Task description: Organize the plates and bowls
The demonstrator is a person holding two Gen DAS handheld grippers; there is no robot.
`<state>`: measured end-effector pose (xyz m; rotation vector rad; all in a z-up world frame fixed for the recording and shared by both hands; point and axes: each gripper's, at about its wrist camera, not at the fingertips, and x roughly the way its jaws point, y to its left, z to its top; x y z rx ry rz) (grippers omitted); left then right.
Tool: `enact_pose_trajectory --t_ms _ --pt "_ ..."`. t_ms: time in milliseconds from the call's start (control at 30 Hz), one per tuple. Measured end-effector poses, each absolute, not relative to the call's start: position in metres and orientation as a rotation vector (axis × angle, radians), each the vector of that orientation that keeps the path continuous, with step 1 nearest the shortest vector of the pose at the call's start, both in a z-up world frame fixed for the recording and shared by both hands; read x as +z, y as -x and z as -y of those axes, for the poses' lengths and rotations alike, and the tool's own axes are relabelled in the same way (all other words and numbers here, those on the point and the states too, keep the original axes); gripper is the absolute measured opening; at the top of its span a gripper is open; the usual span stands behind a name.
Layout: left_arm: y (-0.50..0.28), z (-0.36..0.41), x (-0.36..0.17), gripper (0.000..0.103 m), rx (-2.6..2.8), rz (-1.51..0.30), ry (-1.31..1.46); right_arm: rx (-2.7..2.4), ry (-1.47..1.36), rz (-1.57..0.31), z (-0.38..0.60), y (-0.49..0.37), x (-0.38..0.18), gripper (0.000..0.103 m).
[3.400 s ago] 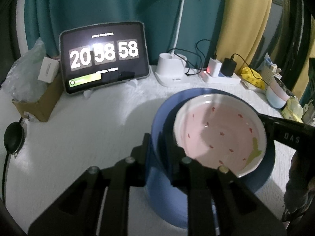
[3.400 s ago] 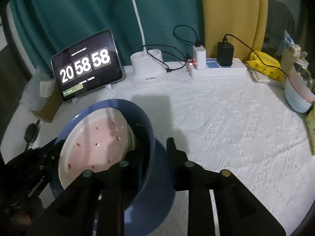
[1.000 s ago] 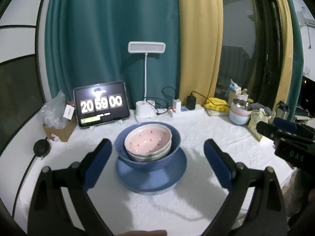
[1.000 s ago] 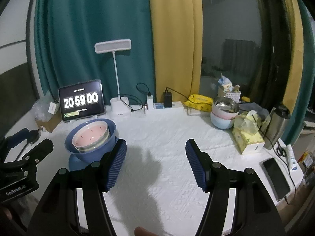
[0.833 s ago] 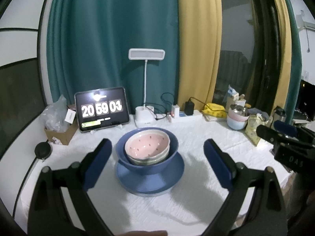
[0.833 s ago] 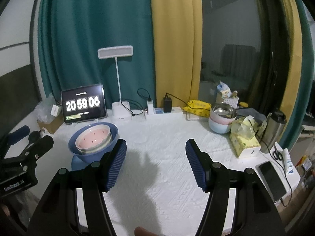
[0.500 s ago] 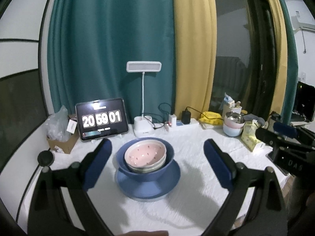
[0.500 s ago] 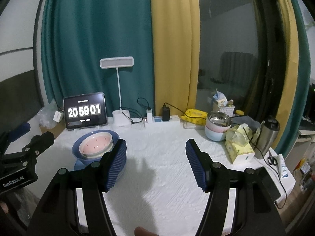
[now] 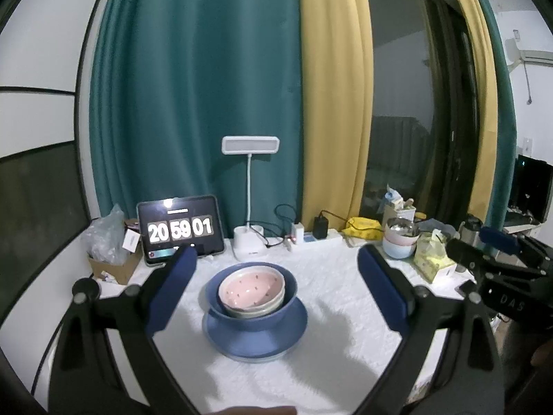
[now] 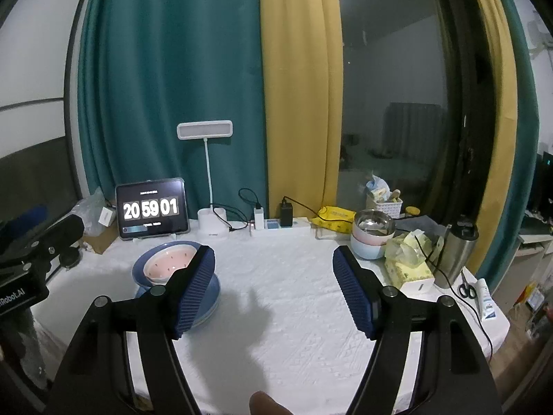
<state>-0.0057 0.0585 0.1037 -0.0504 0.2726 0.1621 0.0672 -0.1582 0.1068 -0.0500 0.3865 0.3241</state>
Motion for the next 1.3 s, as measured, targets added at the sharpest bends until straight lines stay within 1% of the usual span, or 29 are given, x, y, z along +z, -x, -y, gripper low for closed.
enact_pose_trajectory --t_ms 1300 --pt "0.011 -0.0605 0.1055 0.095 0.16 -0.266 0.058 0.322 0.053 -0.381 0.1597 -0.0639 0.1103 0.074"
